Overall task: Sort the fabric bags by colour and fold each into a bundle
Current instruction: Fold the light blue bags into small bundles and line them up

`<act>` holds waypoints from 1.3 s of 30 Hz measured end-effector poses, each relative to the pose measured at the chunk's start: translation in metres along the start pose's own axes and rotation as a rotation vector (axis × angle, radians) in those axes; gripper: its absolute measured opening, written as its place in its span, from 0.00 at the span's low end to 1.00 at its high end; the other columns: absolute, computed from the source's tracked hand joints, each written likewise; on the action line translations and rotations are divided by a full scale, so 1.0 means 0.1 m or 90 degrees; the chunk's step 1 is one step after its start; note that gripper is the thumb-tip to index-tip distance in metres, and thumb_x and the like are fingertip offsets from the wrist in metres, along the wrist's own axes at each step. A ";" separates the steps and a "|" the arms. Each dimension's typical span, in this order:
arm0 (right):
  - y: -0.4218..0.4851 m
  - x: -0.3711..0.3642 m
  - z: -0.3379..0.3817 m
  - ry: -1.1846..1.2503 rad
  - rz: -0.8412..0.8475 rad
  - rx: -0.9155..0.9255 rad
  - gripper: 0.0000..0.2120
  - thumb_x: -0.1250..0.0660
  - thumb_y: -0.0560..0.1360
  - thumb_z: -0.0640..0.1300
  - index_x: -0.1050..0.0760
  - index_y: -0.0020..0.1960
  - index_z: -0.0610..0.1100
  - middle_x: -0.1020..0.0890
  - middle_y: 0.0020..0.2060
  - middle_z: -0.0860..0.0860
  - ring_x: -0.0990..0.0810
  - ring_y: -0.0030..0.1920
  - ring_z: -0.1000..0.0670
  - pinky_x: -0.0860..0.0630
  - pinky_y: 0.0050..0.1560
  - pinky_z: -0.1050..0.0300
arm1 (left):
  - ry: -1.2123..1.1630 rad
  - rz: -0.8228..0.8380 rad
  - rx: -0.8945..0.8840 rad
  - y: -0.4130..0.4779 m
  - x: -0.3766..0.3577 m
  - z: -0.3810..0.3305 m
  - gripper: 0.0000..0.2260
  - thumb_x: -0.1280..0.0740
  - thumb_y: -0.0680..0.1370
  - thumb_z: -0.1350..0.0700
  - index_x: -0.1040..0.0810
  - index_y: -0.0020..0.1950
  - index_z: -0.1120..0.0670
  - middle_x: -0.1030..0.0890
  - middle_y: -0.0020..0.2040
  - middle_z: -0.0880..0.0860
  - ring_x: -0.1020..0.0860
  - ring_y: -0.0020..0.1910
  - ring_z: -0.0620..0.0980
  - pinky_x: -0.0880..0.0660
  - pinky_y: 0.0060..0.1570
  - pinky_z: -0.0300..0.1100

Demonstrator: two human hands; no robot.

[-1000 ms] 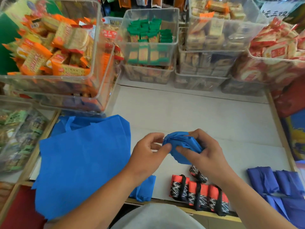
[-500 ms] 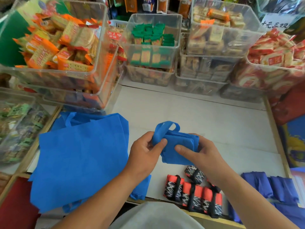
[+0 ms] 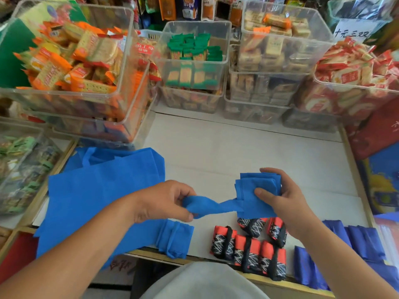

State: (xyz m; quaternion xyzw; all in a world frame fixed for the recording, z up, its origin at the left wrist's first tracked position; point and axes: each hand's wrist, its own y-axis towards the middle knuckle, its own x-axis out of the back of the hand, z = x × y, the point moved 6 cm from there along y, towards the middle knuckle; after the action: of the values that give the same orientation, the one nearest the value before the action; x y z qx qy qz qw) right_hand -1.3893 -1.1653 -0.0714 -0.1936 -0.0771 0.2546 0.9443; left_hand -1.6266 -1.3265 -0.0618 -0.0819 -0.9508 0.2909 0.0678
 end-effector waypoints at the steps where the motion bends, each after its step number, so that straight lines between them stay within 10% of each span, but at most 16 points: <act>1: 0.00 0.01 -0.02 -0.009 0.010 -0.003 0.22 0.26 0.76 0.33 0.21 0.59 0.58 0.15 0.54 0.48 0.14 0.49 0.42 0.15 0.48 0.41 | -0.004 0.002 -0.008 0.00 0.01 -0.03 0.07 0.22 0.75 0.61 0.16 0.51 0.55 0.13 0.51 0.55 0.16 0.53 0.51 0.21 0.59 0.49; 9: -0.03 -0.14 -0.03 -0.008 0.067 -0.010 0.17 0.28 0.77 0.32 0.20 0.55 0.53 0.15 0.52 0.45 0.15 0.46 0.46 0.16 0.43 0.47 | -0.144 -0.308 -0.157 0.16 0.03 -0.31 0.10 0.35 0.84 0.53 0.22 0.50 0.60 0.21 0.34 0.55 0.21 0.35 0.51 0.24 0.41 0.43; 14: -0.04 -0.19 0.07 0.034 0.105 -0.013 0.14 0.29 0.76 0.30 0.21 0.53 0.48 0.15 0.50 0.44 0.15 0.45 0.44 0.17 0.43 0.47 | -0.467 -0.194 -0.103 0.28 -0.19 -0.37 0.16 0.41 0.87 0.49 0.27 0.43 0.57 0.25 0.35 0.54 0.25 0.35 0.49 0.27 0.45 0.43; 20: -0.08 -0.20 0.19 0.019 0.132 0.013 0.14 0.29 0.77 0.31 0.21 0.54 0.49 0.15 0.52 0.43 0.16 0.48 0.44 0.17 0.45 0.48 | -0.345 -0.208 0.042 0.40 -0.14 -0.13 0.14 0.41 0.87 0.48 0.24 0.56 0.57 0.13 0.47 0.54 0.17 0.39 0.51 0.21 0.43 0.46; 29: -0.29 -0.44 0.69 -0.189 0.328 0.203 0.25 0.28 0.75 0.28 0.21 0.59 0.57 0.16 0.53 0.52 0.17 0.49 0.48 0.20 0.46 0.56 | -0.221 -0.123 0.158 0.60 -0.25 -0.02 0.09 0.36 0.85 0.47 0.23 0.51 0.52 0.21 0.37 0.51 0.25 0.32 0.48 0.28 0.31 0.40; 35: -0.14 -0.56 0.56 -0.347 0.346 0.158 0.21 0.26 0.74 0.33 0.22 0.54 0.59 0.16 0.48 0.52 0.17 0.47 0.48 0.20 0.51 0.43 | -0.155 -0.007 0.078 0.51 -0.25 -0.45 0.12 0.41 0.86 0.45 0.26 0.54 0.52 0.20 0.41 0.52 0.18 0.36 0.57 0.18 0.32 0.46; 39: -0.06 -0.57 0.55 -0.316 0.322 0.186 0.19 0.21 0.71 0.35 0.18 0.55 0.54 0.21 0.59 0.56 0.19 0.58 0.50 0.21 0.49 0.55 | -0.092 0.013 0.010 0.43 -0.28 -0.58 0.12 0.43 0.86 0.45 0.25 0.53 0.51 0.19 0.42 0.48 0.16 0.41 0.54 0.17 0.36 0.49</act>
State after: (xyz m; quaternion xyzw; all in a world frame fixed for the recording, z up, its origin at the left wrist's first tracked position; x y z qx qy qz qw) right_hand -1.4484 -1.1813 -0.0211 -0.0025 -0.2163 0.5270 0.8219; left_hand -1.5845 -1.2651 -0.0406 -0.0696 -0.9502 0.3039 -0.0033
